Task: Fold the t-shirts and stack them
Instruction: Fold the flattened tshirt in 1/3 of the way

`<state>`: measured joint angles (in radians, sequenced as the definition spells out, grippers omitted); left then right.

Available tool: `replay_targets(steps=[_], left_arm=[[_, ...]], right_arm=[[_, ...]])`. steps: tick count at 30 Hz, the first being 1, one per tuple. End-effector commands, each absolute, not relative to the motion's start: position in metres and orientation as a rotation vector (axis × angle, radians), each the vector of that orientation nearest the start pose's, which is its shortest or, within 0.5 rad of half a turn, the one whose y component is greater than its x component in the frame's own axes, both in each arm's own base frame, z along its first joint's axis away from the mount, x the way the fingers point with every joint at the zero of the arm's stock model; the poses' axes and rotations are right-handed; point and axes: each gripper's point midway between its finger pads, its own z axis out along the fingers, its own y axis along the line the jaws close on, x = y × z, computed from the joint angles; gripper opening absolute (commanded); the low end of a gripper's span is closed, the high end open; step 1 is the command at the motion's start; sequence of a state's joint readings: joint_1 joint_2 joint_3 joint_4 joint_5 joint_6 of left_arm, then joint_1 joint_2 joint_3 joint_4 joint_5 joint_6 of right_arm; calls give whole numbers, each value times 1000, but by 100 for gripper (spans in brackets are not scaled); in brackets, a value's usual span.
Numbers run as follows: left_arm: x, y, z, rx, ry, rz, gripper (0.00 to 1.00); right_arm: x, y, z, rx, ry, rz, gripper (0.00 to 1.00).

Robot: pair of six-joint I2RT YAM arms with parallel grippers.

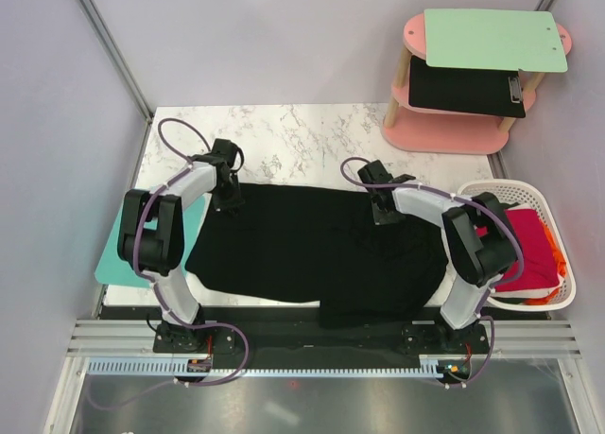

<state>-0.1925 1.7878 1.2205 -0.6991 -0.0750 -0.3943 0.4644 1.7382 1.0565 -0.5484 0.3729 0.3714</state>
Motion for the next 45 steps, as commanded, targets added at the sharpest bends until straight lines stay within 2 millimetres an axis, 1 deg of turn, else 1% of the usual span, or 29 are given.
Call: replay_targets(steps=[1,2,4,6,7,8,9,10,11,12,13,14,15,16,17,18,19,20,21,24,27,31,32,34,35,37,38,40,45], left_arm=[[368,-76,32,-276,2799,-25,2],[368,-75,29,-279,2808,-19,2],[371,-76,19,-286,2829,-13,2],[375,-77,16,-284,2834,-8,2],[375,-77,8,-290,2848,-1,2],[376,-77,6,-292,2855,5,2],[382,-78,6,-293,2846,8,2],[384,-78,-1,-296,2858,17,2],[387,-78,-4,-297,2861,24,2],[395,-79,-1,-297,2848,22,2],[399,-80,-3,-297,2847,22,2],[400,-80,-11,-297,2868,31,2],[409,-82,-8,-299,2854,22,2],[411,-83,-10,-298,2860,21,2],[411,-83,-16,-301,2883,26,2],[415,-86,-14,-302,2879,15,2],[416,-86,-14,-302,2878,10,2],[417,-87,-13,-303,2876,6,2],[417,-86,-13,-304,2874,14,2],[414,-83,-14,-308,2879,33,2],[411,-80,-14,-315,2881,53,2],[408,-78,-13,-320,2884,66,2],[408,-77,-13,-324,2884,66,2],[406,-78,-13,-327,2887,65,2],[407,-78,-11,-326,2882,60,2],[406,-78,-12,-326,2884,61,2],[406,-78,-12,-328,2885,60,2],[406,-77,-13,-326,2886,63,2],[402,-78,-11,-330,2888,56,2]], right_arm=[[347,112,20,-5,2637,-278,0],[349,113,14,-6,2646,-287,0],[354,113,11,-4,2641,-299,0],[358,112,3,0,2656,-313,0],[362,113,2,-3,2652,-310,0],[365,112,-4,-14,2661,-323,0],[369,112,-6,-14,2664,-327,0],[379,115,-3,-13,2649,-319,0],[381,114,-11,-18,2663,-334,0],[386,112,-13,-16,2665,-338,0],[398,116,-9,-11,2649,-321,0],[402,115,-16,-12,2658,-328,0],[409,112,-17,-10,2656,-332,0],[423,117,-10,-8,2632,-316,0],[427,116,-19,-19,2648,-329,0],[433,116,-20,-21,2642,-333,0],[444,119,-14,-37,2621,-329,0],[445,117,-17,-42,2628,-349,0],[447,117,-14,-43,2624,-352,0],[448,117,1,-36,2597,-346,0],[445,109,15,-14,2568,-373,0],[431,99,20,0,2582,-425,0],[429,98,25,4,2577,-424,0],[422,93,26,15,2580,-433,0],[421,94,33,21,2564,-421,0],[417,92,35,24,2563,-427,0],[417,91,42,31,2545,-425,0],[415,88,45,42,2539,-432,0],[418,89,57,49,2507,-406,0]])
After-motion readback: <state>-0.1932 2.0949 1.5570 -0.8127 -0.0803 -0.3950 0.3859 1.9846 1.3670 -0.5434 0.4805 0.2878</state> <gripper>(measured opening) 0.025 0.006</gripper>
